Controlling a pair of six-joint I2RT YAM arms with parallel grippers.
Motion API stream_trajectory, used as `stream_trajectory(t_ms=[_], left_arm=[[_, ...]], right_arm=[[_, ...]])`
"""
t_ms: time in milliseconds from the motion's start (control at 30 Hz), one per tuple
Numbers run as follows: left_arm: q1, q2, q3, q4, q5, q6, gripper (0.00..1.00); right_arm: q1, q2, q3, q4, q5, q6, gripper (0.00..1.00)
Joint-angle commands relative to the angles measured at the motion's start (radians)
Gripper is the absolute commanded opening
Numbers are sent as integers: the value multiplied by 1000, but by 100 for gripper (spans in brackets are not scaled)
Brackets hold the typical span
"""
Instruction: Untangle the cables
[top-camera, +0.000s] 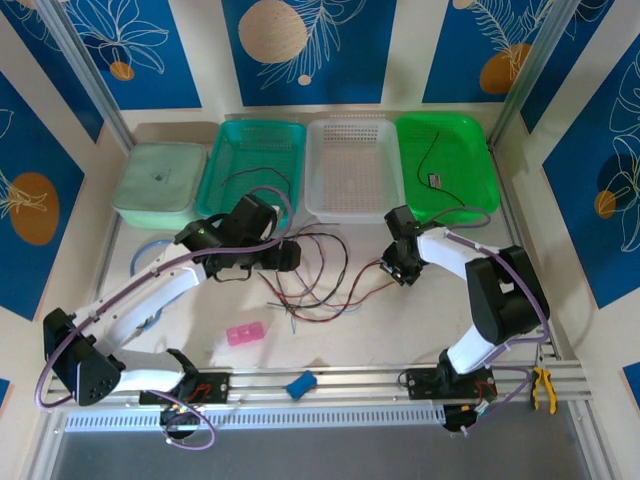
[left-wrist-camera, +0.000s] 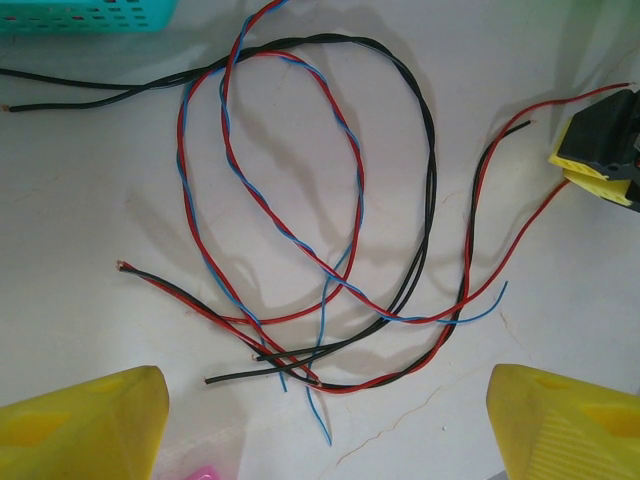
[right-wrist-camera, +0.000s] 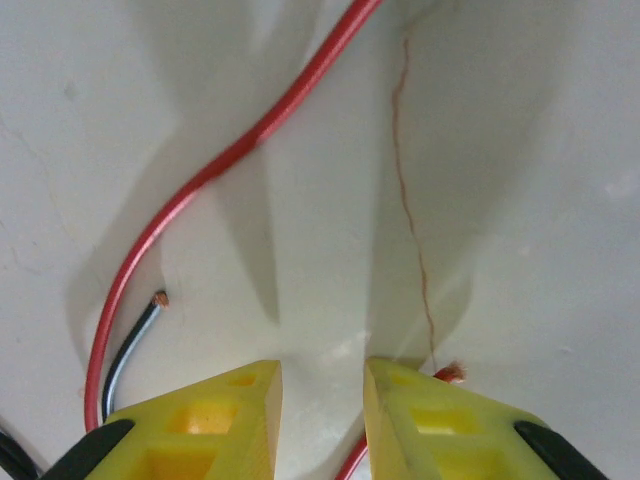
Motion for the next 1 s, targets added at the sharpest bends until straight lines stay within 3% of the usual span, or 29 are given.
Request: stream_trajectory(t_ms=[0,433,967], left_arm=[[-15,11,27,12,3,17,83],[-17,25,20,22,9,29,83],[-24,89,33,53,13,48,83]], right_arm=[[16,-58,12,-70,23,24,28],[8,-96,-69,-61,15,55,31],[-31,-55,-68,-25,-28,19,26]])
